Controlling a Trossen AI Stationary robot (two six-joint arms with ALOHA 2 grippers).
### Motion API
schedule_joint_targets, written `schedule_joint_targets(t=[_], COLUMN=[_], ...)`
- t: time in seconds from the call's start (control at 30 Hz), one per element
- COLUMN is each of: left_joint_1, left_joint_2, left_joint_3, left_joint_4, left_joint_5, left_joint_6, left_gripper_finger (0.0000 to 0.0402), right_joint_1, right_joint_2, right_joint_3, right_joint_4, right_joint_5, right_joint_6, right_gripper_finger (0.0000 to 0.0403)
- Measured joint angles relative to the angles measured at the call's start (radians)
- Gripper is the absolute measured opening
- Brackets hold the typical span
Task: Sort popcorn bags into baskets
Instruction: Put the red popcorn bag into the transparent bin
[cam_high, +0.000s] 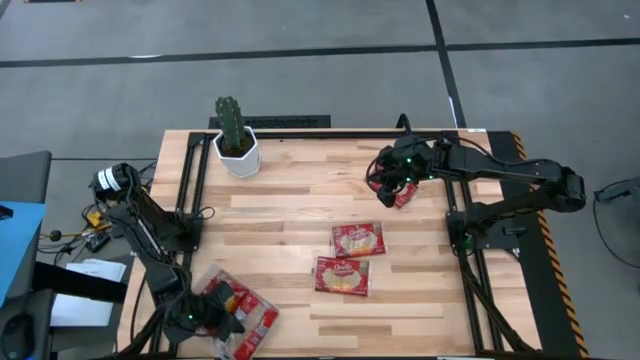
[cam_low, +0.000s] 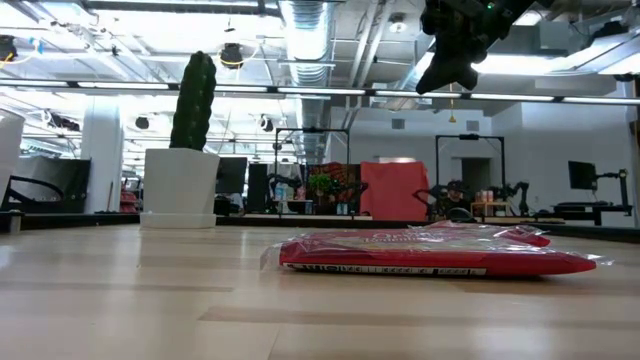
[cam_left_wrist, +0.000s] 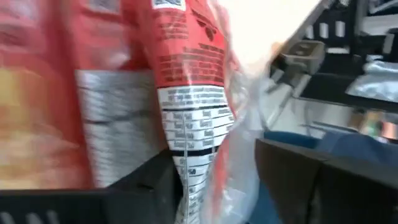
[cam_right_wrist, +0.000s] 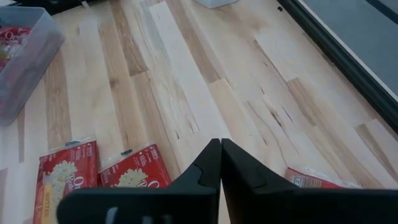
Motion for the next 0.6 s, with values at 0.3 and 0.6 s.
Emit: schedule_joint_targets(t=[0.3, 0.6], left_joint_1=[0.039, 0.092], left_joint_2=[-0.053, -0.237], left_joint_3=[0.000, 0.000], left_joint_4=[0.037, -0.238], left_joint_5=[0.110, 0.055], left_joint_6=[-0.015, -0.098], left_gripper_finger=[0.0265, 0.0288], right_joint_1=[0.000, 0.000], right_joint_2=[0.000, 0.000], right_joint_3=[0.000, 0.000], right_joint_4=[0.000, -0.007], right_joint_5=[0.000, -0.001], right_joint_6=[-0.015, -0.004], right_gripper_finger=[0.0024, 0.0034])
